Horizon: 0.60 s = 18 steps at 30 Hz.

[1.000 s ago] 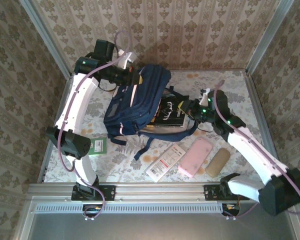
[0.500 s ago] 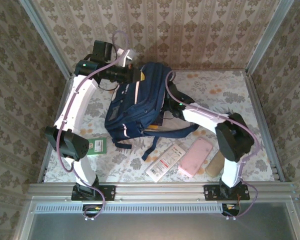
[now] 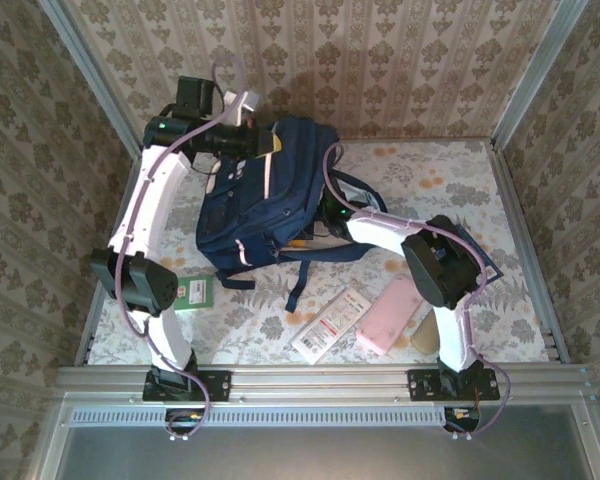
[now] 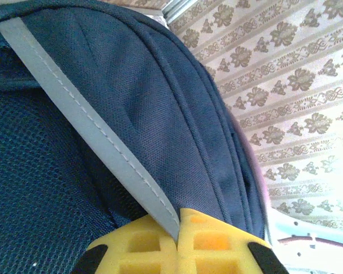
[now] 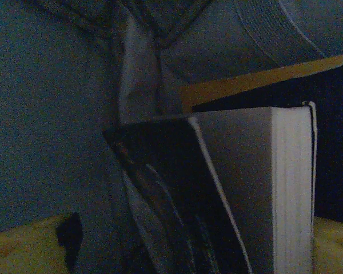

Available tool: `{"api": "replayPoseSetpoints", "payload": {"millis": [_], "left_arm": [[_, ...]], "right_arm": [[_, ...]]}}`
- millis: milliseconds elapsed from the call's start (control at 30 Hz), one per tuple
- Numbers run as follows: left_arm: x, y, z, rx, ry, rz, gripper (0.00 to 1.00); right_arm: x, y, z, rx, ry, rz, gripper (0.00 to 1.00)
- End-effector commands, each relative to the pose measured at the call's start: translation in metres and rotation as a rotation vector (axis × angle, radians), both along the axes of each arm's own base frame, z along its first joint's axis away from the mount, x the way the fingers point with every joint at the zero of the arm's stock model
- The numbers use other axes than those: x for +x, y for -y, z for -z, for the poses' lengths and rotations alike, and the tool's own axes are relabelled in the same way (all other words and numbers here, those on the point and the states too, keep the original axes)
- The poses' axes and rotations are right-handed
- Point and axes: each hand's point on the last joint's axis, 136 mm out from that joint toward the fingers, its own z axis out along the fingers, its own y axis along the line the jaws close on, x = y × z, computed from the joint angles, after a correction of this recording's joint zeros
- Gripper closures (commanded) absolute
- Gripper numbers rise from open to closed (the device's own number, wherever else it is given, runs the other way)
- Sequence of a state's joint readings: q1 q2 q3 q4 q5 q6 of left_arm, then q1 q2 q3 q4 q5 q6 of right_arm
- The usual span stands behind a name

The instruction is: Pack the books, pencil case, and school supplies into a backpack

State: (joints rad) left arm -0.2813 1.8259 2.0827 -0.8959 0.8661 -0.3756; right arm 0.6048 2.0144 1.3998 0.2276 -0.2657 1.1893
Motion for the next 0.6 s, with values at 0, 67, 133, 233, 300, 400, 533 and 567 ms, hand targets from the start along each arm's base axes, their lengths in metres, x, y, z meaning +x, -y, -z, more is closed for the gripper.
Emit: {"api": "replayPoseSetpoints", "payload": {"millis": [0,67,133,233,300,400,533,567], "left_arm": [[0.0,-0.027,-0.07,-0.122,0.25,-0.007,1.0],[0.009,-0.039,-0.06,-0.112,0.232,-0.052,1.0],[0.013,-0.043,-0.051,-0.102,0.215,-0.07,1.0],[0.016,-0.042,-0.041,-0.091,0.203,-0.077,1.0],[0.018,-0.043,-0.035,-0.073,0.2,-0.092,1.0],[0.023,-0.044,-0.023,-0.035,0.192,-0.118,1.0],[0.026,-0.03,0.003,0.066,0.17,-0.11,1.0],[0.025,-0.022,0.013,0.098,0.165,-0.098,1.0]], "right_arm": [[-0.015,0.014,-0.05,-0.051,0.138,-0.06,0.07],[-0.022,0.024,-0.052,-0.101,0.152,-0.078,0.04],[-0.027,0.037,-0.054,-0.133,0.164,-0.076,0.03],[-0.03,0.062,-0.056,-0.189,0.161,-0.042,0.03],[-0.033,0.084,-0.056,-0.24,0.146,0.0,0.04],[-0.04,0.11,-0.057,-0.306,0.142,0.036,0.08],[-0.056,0.143,-0.067,-0.402,0.136,0.056,0.11],[-0.062,0.157,-0.068,-0.461,0.133,0.081,0.1]]}}
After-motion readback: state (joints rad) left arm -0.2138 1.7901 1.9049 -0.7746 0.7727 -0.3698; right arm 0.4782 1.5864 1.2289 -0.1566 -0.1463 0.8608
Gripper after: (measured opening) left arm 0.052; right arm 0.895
